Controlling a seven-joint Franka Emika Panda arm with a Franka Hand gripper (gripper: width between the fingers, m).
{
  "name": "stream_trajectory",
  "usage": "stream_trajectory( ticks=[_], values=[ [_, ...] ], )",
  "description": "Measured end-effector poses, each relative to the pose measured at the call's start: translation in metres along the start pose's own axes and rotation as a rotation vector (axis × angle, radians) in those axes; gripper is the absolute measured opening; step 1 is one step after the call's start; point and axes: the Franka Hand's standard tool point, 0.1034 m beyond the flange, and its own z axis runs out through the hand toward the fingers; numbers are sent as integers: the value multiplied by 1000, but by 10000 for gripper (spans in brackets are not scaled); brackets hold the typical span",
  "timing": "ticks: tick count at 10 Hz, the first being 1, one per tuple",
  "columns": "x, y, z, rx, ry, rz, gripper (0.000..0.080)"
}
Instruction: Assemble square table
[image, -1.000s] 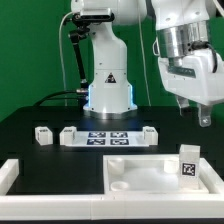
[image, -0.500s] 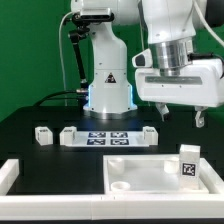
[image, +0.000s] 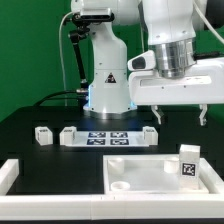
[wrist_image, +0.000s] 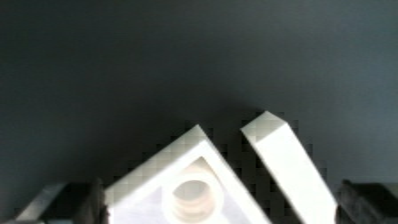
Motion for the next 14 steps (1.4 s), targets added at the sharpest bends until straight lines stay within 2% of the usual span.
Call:
stream_trajectory(
  ticks=[2, 4, 8, 9, 10, 11, 12, 14],
  values=[
    [-27, 22, 17, -87, -99, -172, 649],
    [-47, 51, 30, -131, -139, -349, 649],
    [-48, 53, 30, -133, -171, -417, 649],
    [-52, 58, 30, -150, -222, -420, 649],
    [-64, 73, 34, -184, -339, -409, 649],
    [-75, 93, 46, -220, -480, -373, 649],
    [-80, 97, 51, -244, -558, -365, 649],
    [-79, 97, 50, -264, -697, -337, 649]
  ],
)
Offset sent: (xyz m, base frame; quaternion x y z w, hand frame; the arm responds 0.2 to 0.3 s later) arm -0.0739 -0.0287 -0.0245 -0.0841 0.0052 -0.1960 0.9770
